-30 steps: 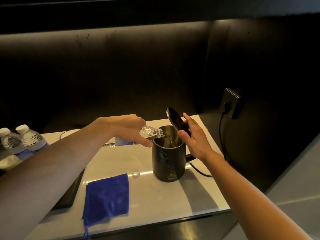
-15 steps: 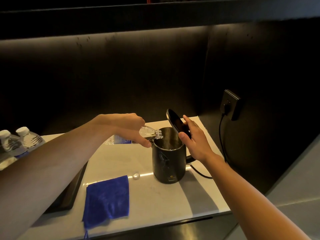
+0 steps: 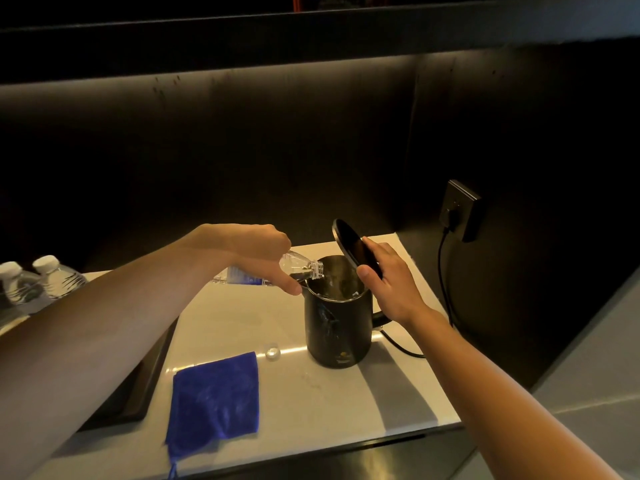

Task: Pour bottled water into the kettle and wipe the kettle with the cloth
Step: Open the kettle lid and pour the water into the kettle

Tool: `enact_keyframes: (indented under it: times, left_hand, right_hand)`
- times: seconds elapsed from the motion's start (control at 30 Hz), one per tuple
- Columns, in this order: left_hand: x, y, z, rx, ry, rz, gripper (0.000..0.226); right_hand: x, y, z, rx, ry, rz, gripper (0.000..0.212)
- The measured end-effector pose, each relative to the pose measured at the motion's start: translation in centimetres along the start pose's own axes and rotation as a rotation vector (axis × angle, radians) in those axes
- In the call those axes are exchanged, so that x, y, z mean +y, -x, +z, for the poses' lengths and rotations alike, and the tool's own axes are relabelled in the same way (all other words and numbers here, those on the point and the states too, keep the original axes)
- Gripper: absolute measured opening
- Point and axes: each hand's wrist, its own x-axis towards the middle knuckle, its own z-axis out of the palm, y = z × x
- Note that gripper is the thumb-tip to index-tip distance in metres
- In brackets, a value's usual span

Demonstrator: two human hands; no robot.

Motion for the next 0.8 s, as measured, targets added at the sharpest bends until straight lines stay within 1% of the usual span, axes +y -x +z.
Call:
enact_keyframes:
  times: [0.13, 0.27, 0.3, 0.4, 0.53, 0.6, 0.73, 0.8]
  left_hand:
    - [0.0, 0.1, -0.3, 0.001, -0.023, 0.008, 0.101]
    - [0.0, 0.2, -0.6, -0.007, -0.027, -0.01, 0.083]
    - [0.0, 0.2, -0.7, -0.008, -0.029, -0.012, 0.084]
    - [-0.2, -0.1, -0.8, -0.008, -0.063, -0.016, 0.096]
    - [0.0, -0.2, -1.1, -0.026, -0.109, -0.027, 0.095]
    - [0.3, -0.2, -1.4, -0.028, -0.133, -0.025, 0.089]
    - [0.8, -0.1, -1.9, -0.015, -0.177, -0.018, 0.066]
    - [1.2, 0.1, -2.1, -0.009, -0.181, -0.017, 0.058]
  right_hand:
    - [0.0, 0.0, -0.1, -0.002, -0.005, -0.005, 0.084]
    - [0.0, 0.0, 0.0, 0.001, 0.0, -0.001, 0.084]
    - [0.0, 0.0, 0.0, 0.001, -0.001, -0.001, 0.084]
    - [0.0, 0.0, -0.1, -0.002, -0.002, -0.004, 0.085]
    - [0.1, 0.0, -0.1, -0.003, 0.001, -0.009, 0.084]
    - [0.1, -0.1, -0.2, -0.003, 0.0, -0.019, 0.084]
    - [0.2, -0.1, -0.2, 0.0, 0.001, -0.032, 0.084]
    - [0.2, -0.1, -0.1, -0.001, -0.001, -0.029, 0.084]
